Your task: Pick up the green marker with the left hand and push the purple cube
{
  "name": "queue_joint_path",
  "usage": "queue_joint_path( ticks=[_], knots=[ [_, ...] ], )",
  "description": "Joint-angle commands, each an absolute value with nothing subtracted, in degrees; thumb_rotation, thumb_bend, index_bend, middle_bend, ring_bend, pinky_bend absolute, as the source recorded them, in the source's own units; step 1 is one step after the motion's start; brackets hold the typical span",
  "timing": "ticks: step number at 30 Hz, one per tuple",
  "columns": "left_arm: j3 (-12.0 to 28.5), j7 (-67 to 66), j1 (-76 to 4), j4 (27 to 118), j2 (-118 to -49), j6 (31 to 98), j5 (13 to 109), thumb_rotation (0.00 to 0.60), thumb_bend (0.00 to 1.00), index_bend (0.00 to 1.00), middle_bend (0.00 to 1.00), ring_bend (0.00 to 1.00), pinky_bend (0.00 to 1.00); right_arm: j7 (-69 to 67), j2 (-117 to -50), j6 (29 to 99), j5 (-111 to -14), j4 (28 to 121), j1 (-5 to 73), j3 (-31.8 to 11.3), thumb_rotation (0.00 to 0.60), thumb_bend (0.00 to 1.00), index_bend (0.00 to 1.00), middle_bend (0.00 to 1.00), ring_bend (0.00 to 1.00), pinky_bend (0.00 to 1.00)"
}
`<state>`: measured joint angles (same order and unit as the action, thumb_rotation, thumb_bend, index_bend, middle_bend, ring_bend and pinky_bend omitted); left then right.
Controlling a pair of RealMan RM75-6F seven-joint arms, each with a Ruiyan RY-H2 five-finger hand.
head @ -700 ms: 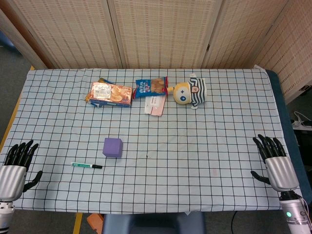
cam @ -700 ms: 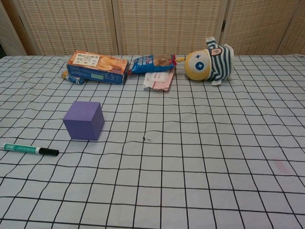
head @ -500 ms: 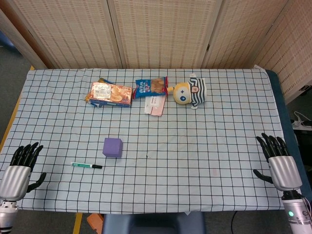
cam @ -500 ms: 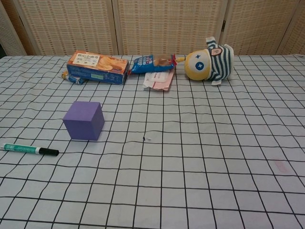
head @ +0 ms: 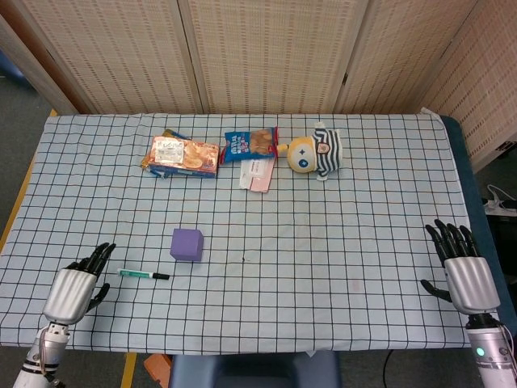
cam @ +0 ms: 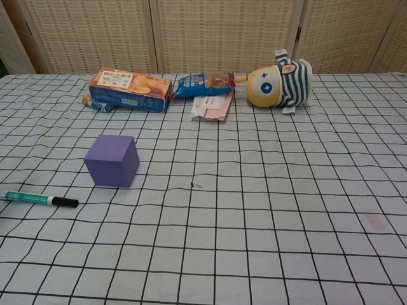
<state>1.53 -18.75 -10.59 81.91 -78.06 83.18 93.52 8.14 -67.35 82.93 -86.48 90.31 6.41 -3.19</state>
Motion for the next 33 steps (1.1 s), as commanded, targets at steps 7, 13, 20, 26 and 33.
queue_joint_path(
  ticks=[7, 13, 20, 26, 33],
  knots=[
    [1.31, -26.88, -14.37, 72.12, -85.58, 73.94, 89.78, 0.600, 0.35, 0.25, 0.22, 0.80, 0.99, 9.18, -67.22, 81.75, -86.31, 91.04, 6.72, -2.68, 0.600, 0.03, 0.00, 0.00, 0.00, 0.00],
    [0.88, -26.24, -15.24, 67.54, -88.86, 73.61, 89.95, 0.600, 0.34, 0.29, 0.28, 0.82, 1.00, 9.23, -67.11, 80.81, -86.01, 91.15, 7.04, -2.52, 0.600, 0.03, 0.00, 0.00, 0.00, 0.00],
    [0.51, -25.38, -16.33, 62.87, -92.29, 73.87, 90.76, 0.600, 0.35, 0.36, 0.38, 0.82, 1.00, 9.01, -66.53, 79.51, -86.00, 91.84, 7.39, -1.96, 0.600, 0.03, 0.00, 0.00, 0.00, 0.00],
    [0.40, -24.85, -16.86, 60.37, -93.99, 73.29, 90.22, 0.600, 0.35, 0.39, 0.42, 0.83, 1.00, 8.91, -66.26, 79.71, -85.84, 92.11, 7.27, -1.99, 0.600, 0.03, 0.00, 0.00, 0.00, 0.00],
    [0.24, -24.45, -17.27, 59.02, -94.96, 73.75, 90.26, 0.600, 0.36, 0.43, 0.45, 0.83, 1.00, 9.15, -66.12, 78.97, -85.52, 92.33, 7.50, -1.83, 0.600, 0.03, 0.00, 0.00, 0.00, 0.00]
  ],
)
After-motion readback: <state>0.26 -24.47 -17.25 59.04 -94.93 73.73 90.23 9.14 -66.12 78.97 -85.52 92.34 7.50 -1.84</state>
